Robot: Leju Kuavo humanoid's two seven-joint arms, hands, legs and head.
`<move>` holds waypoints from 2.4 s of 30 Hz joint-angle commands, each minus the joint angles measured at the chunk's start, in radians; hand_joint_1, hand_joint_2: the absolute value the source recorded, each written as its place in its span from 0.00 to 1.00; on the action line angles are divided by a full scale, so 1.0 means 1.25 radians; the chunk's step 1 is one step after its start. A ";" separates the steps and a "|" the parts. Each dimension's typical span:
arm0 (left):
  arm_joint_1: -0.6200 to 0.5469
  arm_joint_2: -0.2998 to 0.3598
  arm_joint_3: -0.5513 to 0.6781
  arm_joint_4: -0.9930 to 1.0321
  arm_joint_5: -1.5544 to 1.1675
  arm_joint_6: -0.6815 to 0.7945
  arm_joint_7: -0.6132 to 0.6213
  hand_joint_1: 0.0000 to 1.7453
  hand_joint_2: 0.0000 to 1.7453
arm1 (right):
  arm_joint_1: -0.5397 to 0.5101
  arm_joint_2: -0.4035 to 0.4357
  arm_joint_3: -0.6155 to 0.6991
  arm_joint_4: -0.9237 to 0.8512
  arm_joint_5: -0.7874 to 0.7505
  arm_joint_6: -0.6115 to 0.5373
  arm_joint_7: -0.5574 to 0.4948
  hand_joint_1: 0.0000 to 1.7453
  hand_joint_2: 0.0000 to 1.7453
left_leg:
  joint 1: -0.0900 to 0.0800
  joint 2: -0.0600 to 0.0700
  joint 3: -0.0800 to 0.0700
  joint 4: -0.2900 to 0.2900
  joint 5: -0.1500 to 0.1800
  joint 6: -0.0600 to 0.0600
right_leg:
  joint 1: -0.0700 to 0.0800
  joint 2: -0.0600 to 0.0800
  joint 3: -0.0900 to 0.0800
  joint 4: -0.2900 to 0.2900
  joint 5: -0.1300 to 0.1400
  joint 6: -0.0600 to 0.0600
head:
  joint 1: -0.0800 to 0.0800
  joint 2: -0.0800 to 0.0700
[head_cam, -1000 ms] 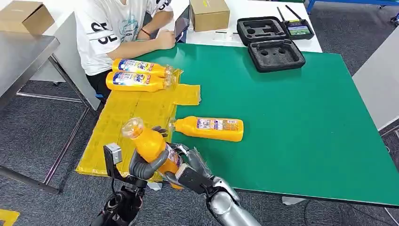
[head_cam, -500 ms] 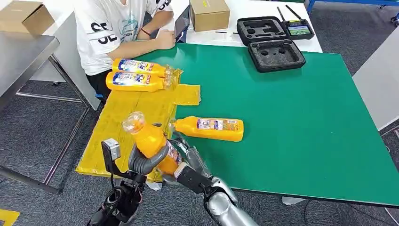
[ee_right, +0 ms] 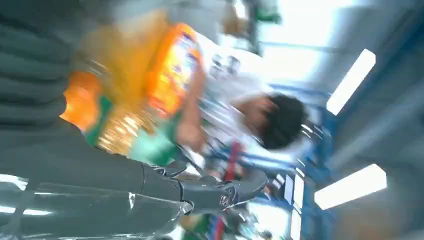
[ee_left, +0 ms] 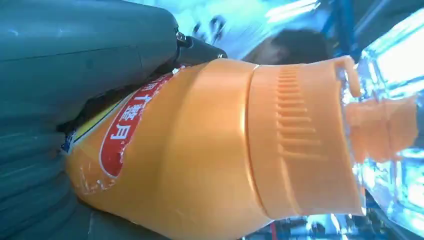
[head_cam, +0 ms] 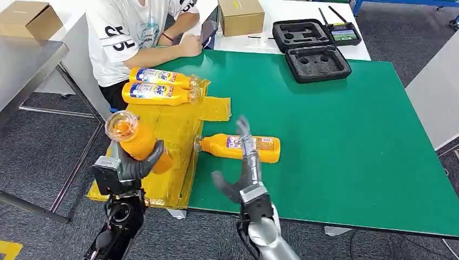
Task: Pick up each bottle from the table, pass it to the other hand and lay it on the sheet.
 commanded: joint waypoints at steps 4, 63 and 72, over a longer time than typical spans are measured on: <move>-0.154 0.089 0.019 0.172 -0.196 0.073 0.079 1.00 1.00 | 0.009 -0.091 0.098 -0.222 -0.033 -0.129 -0.001 0.00 0.00 | 0.001 -0.002 0.002 0.000 -0.001 0.000 | 0.001 -0.002 0.003 0.000 -0.001 -0.001 | 0.000 0.000; -0.494 0.222 -0.290 0.759 -0.685 -0.527 0.114 1.00 1.00 | -0.031 -0.074 0.082 0.010 -0.068 0.035 -0.001 0.00 1.00 | 0.001 0.003 0.006 0.000 -0.001 0.001 | 0.001 0.003 0.006 -0.001 -0.001 -0.002 | 0.000 0.000; -0.457 0.236 -0.325 0.757 -0.696 -0.534 0.140 0.00 1.00 | -0.029 -0.067 0.070 0.025 -0.080 0.054 -0.001 0.00 1.00 | 0.000 0.002 0.005 -0.001 0.000 0.000 | 0.001 0.002 0.005 0.000 0.000 -0.001 | 0.000 0.000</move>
